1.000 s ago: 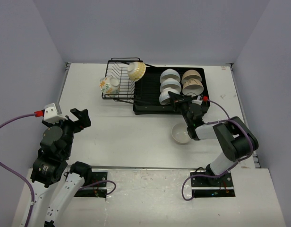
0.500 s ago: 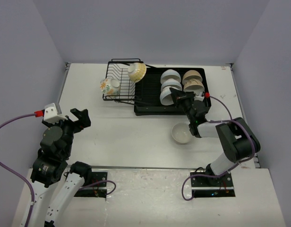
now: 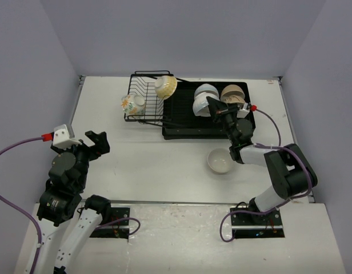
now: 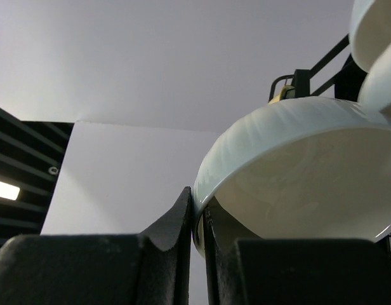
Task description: Unload the bowls from the dish rack
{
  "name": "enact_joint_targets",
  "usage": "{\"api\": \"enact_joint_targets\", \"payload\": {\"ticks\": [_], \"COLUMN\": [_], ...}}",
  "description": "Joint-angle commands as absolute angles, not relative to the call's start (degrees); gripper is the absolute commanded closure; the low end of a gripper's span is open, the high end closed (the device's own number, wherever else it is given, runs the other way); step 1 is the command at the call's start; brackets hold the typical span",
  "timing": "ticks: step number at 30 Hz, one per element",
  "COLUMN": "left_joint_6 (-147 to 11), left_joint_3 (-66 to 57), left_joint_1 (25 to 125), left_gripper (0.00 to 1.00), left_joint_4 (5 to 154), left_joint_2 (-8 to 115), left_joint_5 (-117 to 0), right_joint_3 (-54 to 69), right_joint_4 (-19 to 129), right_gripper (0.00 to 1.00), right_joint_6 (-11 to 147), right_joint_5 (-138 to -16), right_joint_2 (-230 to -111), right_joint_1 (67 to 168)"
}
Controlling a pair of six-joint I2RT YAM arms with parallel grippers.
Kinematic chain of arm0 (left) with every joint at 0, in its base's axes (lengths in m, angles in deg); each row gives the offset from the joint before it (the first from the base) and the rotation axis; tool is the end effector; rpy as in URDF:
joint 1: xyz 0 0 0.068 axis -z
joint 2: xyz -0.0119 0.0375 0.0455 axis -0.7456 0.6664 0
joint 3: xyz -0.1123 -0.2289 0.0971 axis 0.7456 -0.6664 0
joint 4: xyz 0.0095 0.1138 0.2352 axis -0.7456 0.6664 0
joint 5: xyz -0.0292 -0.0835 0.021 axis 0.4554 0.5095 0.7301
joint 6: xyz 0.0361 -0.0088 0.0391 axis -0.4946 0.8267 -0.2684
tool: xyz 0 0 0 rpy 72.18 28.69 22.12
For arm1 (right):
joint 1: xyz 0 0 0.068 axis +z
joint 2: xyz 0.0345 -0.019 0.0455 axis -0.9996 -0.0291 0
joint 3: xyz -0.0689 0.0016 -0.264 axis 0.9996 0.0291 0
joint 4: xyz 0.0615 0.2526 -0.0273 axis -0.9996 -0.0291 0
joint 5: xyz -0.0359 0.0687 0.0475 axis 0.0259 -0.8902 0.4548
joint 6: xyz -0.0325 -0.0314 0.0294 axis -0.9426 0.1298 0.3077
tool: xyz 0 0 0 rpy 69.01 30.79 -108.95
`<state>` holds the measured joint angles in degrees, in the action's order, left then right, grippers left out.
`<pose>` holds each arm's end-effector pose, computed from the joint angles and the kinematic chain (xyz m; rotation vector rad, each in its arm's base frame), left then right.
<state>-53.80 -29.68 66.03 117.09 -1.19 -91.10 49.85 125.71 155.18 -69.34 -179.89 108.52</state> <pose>0.0713 -0.0077 0.3526 -0.4208 1.6604 -0.1962 0.2936 0.1077 0.2285 0.9407 1.2382 1.6394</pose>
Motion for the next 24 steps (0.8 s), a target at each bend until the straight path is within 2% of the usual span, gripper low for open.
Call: {"api": "enact_joint_targets", "payload": {"ticks": [1,15,18,21,22,24], "left_joint_6": [-54.6,-54.6,-54.6,-54.6,-54.6,-54.6], "left_joint_3": [-30.1,-30.1,-30.1,-30.1,-30.1,-30.1], "left_joint_1": [66.3,66.3,66.3,66.3,66.3,66.2], "left_gripper": [0.0,0.0,0.0,0.0,0.0,0.0], "left_joint_4": [115.2,115.1,115.1,115.1,115.1,115.2], "left_joint_2": [-1.1,-0.8,-0.6,-0.7,-0.6,-0.6], "left_joint_5": [-91.2,-91.3,-91.2,-91.2,-91.3,-91.4], "right_joint_3": [48.8,50.1,47.6,43.4,38.9,33.2], "right_joint_4": [150.2,145.2,133.1,113.8,99.0,83.3], "right_gripper": [1.0,1.0,1.0,1.0,1.0,1.0], "right_joint_6": [155.5,154.0,147.3,134.9,130.8,116.4], "right_joint_5": [-69.5,-78.1,-84.4,-88.6,-89.3,-85.9], "right_joint_2": [-175.3,-169.6,-163.5,-155.3,-153.3,-149.8], "right_joint_1": [108.3,108.3,108.5,110.0,111.8,115.3]}}
